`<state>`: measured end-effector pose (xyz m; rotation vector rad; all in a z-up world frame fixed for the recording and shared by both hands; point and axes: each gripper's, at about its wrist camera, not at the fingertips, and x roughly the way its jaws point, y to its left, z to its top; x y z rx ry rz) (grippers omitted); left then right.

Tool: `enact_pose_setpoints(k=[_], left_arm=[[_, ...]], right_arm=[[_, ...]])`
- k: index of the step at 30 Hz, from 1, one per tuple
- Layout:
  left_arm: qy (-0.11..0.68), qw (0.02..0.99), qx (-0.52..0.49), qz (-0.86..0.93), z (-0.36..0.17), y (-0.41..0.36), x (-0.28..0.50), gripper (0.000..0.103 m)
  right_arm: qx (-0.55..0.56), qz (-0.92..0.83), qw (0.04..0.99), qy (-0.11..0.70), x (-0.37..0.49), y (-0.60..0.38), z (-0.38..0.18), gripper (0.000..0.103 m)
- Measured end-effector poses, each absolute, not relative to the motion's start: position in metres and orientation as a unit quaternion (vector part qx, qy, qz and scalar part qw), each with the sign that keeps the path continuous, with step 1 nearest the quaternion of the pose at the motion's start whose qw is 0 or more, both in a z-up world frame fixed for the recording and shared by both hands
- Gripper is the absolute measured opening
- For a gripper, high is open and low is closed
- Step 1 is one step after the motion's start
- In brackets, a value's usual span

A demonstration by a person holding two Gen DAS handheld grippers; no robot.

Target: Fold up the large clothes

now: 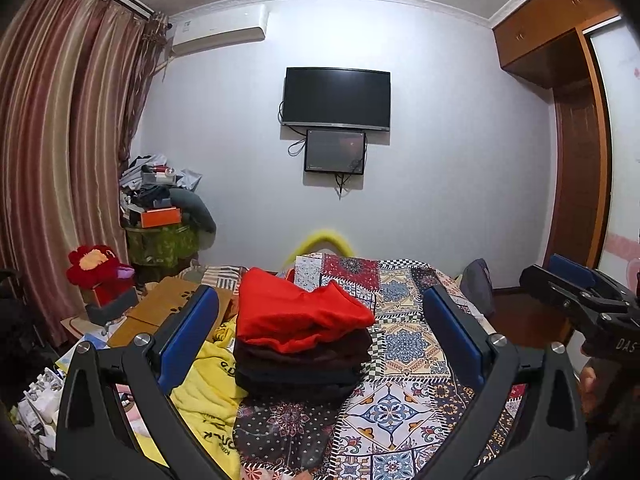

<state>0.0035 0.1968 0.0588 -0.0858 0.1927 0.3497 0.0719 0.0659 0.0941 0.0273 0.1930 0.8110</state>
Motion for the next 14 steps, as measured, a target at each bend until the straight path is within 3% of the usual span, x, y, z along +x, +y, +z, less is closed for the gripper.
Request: enact_pose_setpoints(k=[14], left_arm=[[0.098, 0.979, -0.044, 0.172, 0.0577, 0.2000, -0.0004, 0.102]], right_arm=[[0.017, 0.390, 0.916, 0.097, 0.0728, 0.0677, 0.0914, 0.103]])
